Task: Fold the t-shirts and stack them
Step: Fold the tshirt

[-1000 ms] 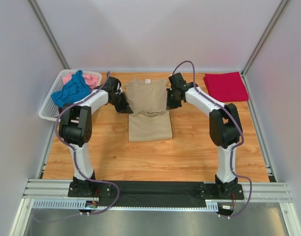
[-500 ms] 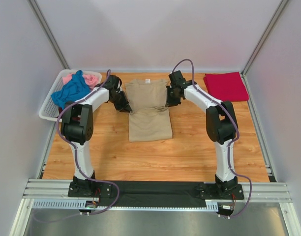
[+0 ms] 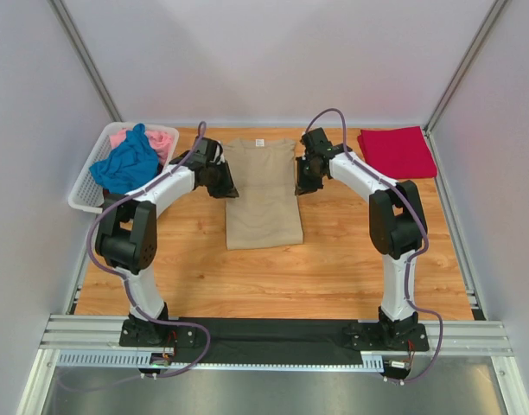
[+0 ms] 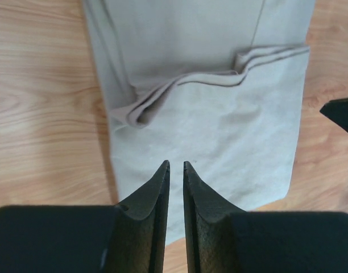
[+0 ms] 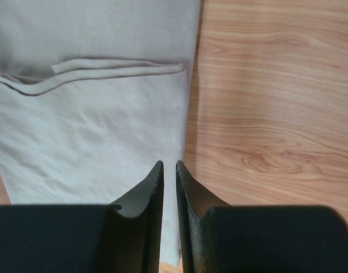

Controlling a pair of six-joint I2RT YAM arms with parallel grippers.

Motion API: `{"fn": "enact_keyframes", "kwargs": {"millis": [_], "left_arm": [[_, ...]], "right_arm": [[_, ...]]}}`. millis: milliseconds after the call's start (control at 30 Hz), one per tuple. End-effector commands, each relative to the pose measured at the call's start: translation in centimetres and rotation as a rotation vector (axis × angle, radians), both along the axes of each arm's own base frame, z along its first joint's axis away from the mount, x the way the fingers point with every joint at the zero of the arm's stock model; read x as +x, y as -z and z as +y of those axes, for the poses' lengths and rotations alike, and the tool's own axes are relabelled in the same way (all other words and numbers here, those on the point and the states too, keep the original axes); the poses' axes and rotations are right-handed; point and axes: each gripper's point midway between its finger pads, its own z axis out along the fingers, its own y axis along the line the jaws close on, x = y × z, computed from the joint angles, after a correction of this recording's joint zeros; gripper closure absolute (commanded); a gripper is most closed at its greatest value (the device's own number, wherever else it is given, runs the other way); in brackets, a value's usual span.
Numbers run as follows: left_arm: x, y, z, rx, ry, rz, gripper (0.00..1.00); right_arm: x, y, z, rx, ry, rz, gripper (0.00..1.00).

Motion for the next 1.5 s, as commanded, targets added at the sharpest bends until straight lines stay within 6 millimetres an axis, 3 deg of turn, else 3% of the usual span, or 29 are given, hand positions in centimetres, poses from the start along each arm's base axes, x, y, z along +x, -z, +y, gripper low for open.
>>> {"fn": "enact_keyframes", "kwargs": {"millis": [0, 67, 167, 300, 433, 533, 633, 667, 800, 833, 967, 1033, 1100, 1200, 1267, 1400, 1467], "left_arm": [[0.5, 2.0, -1.9, -0.042, 0.080, 0.010, 0.79], [0.8, 3.5, -1.6, -0.016, 0.073, 0.042, 0.79], [2.3, 4.1, -0.9, 0.021, 0.064, 0.050, 0.79], [4.9, 3.2, -0.1, 0.029, 0.048, 0.003, 0.79], [6.3, 3.8, 0.3, -0.005, 0.053, 0.010, 0.80], [5.5, 4.7, 0.8, -0.017, 0.045, 0.069, 0.80], [5.0, 4.0, 1.2, -0.005, 0.040, 0.049, 0.77], [4.8, 3.3, 1.5, 0.008, 0.038, 0.043, 0.76], [3.7, 0.6, 2.2, 0.032, 0.038, 0.035, 0.76], [3.2, -0.9, 2.3, 0.032, 0.041, 0.015, 0.76], [0.4, -2.0, 3.8, 0.136, -0.015, 0.028, 0.75], [-1.1, -2.1, 2.6, 0.111, 0.019, 0.026, 0.75], [-2.6, -1.8, 0.1, 0.043, 0.078, 0.044, 0.74], [-3.9, -0.2, -1.7, 0.001, 0.135, 0.070, 0.74], [-4.2, 1.2, -2.9, -0.039, 0.165, 0.100, 0.74], [-5.2, 4.3, -2.8, -0.039, 0.152, 0.174, 0.74], [-5.9, 6.1, -1.9, 0.012, 0.128, 0.224, 0.74]], "right_arm": [[0.9, -1.6, 1.7, 0.074, -0.047, -0.066, 0.85], [0.9, -0.5, 1.8, 0.074, -0.056, -0.047, 0.85], [1.0, 0.5, 1.7, 0.061, -0.055, -0.035, 0.84], [0.7, 1.2, 1.0, 0.040, -0.043, -0.024, 0.85], [-0.1, 1.1, 0.2, 0.015, -0.027, -0.015, 0.80], [-1.1, 0.5, -0.5, -0.005, -0.010, -0.013, 0.76], [-2.2, -0.5, -1.0, -0.004, -0.002, -0.011, 0.72], [-3.1, 0.1, -1.3, -0.006, -0.005, 0.013, 0.72], [-5.3, -1.5, -1.1, 0.045, -0.026, 0.029, 0.68], [-5.8, -1.6, -1.1, 0.049, -0.035, 0.036, 0.65], [-7.2, -2.6, -1.5, 0.054, -0.043, 0.036, 0.62], [-7.8, -3.4, -0.5, 0.114, -0.076, 0.045, 0.67], [-8.5, -3.6, 0.7, 0.186, -0.110, 0.070, 0.75], [-8.9, -3.0, 1.6, 0.214, -0.132, 0.074, 0.77], [-9.6, -1.1, 1.6, 0.218, -0.134, 0.107, 0.76], [-10.5, 2.9, 1.4, 0.207, -0.123, 0.171, 0.74], [-11.4, 4.7, 0.7, 0.176, -0.111, 0.203, 0.74]]}}
